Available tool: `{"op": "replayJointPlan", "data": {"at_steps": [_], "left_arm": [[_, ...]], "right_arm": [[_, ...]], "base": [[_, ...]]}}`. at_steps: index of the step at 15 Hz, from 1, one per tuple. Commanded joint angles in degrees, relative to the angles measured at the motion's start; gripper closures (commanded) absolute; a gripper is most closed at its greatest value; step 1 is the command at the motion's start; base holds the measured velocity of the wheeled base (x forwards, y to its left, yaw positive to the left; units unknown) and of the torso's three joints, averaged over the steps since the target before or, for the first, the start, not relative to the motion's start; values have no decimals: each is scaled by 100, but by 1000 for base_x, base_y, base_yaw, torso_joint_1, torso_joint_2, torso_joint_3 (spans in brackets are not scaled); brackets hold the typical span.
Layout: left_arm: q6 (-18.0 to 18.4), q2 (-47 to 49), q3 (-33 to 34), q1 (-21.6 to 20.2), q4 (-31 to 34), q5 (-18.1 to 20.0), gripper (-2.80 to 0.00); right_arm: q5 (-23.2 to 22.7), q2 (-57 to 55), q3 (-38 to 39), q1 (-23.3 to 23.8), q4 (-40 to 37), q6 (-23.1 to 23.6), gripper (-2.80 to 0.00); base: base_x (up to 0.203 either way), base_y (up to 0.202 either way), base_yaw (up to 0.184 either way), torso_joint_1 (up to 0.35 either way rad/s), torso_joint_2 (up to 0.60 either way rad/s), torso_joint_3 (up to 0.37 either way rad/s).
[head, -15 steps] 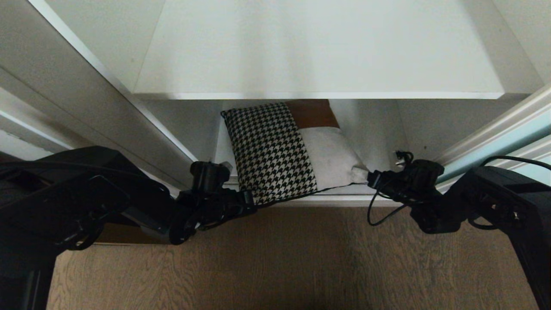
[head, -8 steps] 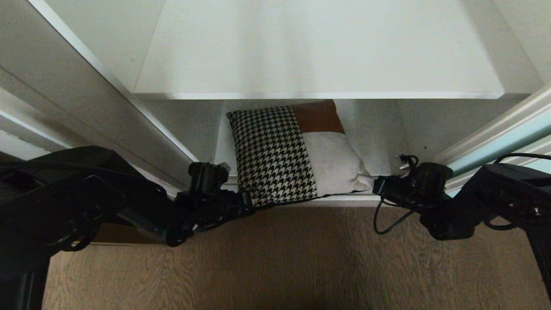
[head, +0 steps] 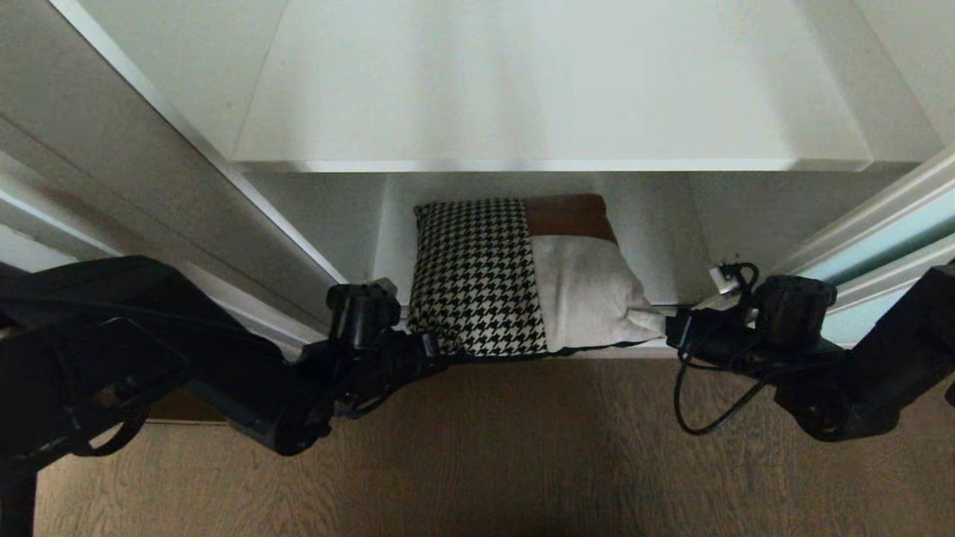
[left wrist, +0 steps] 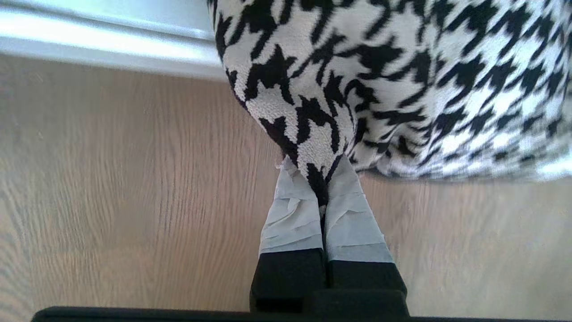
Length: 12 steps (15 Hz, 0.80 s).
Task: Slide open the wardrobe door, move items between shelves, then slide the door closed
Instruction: Place the pillow on the higher shelf
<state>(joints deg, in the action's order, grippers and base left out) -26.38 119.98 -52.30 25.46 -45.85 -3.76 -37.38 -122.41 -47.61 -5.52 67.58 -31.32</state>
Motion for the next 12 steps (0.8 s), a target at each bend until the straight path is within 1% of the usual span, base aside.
{"op": "replayJointPlan", "data": {"at_steps": [1,4,6,7,10,12], "left_arm": [[-17,-322,301,292,-198,-276,0],[-47,-988,561,641,-96,-476,0],[-80,-1264,747,872,18,-811,0],[-112,-1393,889,935,-3,-916,0],[-133,-1863,1126,1063,39,-1181,0],[-124,-2245,1230,1154,67,-1238,0]], "right_arm": [[-26,924,574,-136,13,-16,0],[-23,1717,1356,-261,-19,-29,0],[-3,2205,1783,-330,-92,-36,0],[4,2505,1990,-364,-197,-38,0],[28,3382,2427,-458,-743,-40,0],[40,4019,2584,-488,-1219,-36,0]], "base": [[0,0,0,0,0,0],[0,0,0,0,0,0],[0,0,0,0,0,0],[0,0,0,0,0,0],[0,0,0,0,0,0],[0,0,0,0,0,0]]}}
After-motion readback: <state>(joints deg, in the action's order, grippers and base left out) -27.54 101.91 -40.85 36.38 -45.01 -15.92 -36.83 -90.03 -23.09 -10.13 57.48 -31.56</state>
